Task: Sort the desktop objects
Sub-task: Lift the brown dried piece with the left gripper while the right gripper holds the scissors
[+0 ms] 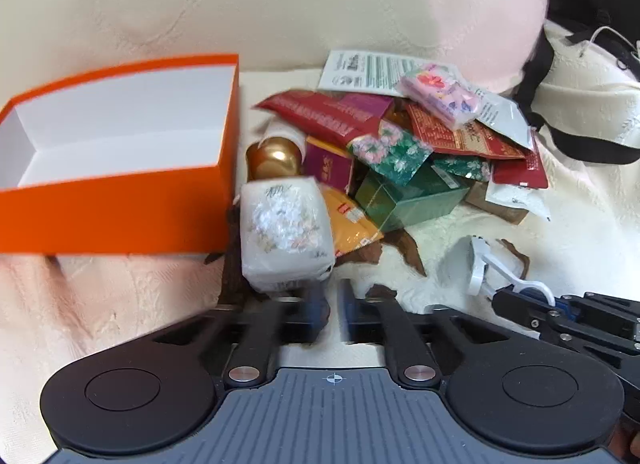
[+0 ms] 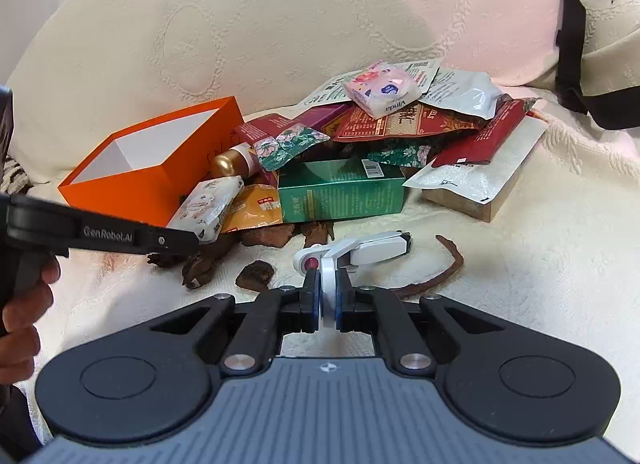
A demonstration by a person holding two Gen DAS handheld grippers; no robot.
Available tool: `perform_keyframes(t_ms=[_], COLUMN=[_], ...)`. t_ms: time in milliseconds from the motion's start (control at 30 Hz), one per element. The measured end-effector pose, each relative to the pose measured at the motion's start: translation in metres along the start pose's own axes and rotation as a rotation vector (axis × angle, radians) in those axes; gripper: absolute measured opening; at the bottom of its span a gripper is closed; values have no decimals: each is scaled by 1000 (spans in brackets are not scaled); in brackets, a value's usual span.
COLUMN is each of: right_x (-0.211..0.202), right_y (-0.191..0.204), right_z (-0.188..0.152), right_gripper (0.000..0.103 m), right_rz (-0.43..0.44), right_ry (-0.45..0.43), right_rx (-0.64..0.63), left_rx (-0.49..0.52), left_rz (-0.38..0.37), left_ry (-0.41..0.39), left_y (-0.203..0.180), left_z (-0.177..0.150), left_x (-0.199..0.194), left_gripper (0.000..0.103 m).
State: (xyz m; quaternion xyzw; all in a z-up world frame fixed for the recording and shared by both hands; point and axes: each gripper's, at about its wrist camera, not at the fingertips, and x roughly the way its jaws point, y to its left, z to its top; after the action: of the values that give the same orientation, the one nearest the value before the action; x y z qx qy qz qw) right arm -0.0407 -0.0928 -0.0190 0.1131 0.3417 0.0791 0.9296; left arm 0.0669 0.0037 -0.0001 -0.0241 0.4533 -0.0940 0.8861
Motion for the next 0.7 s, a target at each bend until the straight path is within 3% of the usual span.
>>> perform_keyframes(t_ms=[33,67,167,200,233,267,300,333,367,433,500,567,633,700], right_x=[0,1,2,3,3,4,4,4,3,4,4,4,4,6], right_y=[0,1,3,4,5,6,6,7,8,9,10,12,15,16], right_z=[1,1,1,1,1,2,2,2,2,2,2,1,0,0], right_gripper=[8,8,8,8,8,8,8,8,8,8,8,8,8,8], right_rz=[1,2,4,5,6,5,6,8,9,11,13,15,17,18], right_ry=[1,1,7,9,10,9,9,9,9,10,14,18,20,23], right_rx=[1,0,-6,-9,-9,-8,-7,-5,-4,-8,-9,-19,-33,-40], left_rx=[-10,-9,-7,-20,-20,-23,-32,-40,-38,-31,-33,-33,-53,-57], left_rz=[9,34,66,75,92,100,102,120,135,150,158,156,171,171], left_ry=[-1,-36,-40,-27,-1,35,83,93,67,50,45,37,21,27], left_y=[2,2,1,1,0,-1,-1,-2,-4,-8,-9,-9,-6,-4], left_z=[-1,-4,-7,-6,-5,-5,-6,-8,-8,-7,-6,-3,0,1], left_x=[0,-2,1,5,11,20,29,36,35,37,40,42,43,49], left_gripper=[81,89,88,85,75,55,46,43,34,34,42,67,78,78])
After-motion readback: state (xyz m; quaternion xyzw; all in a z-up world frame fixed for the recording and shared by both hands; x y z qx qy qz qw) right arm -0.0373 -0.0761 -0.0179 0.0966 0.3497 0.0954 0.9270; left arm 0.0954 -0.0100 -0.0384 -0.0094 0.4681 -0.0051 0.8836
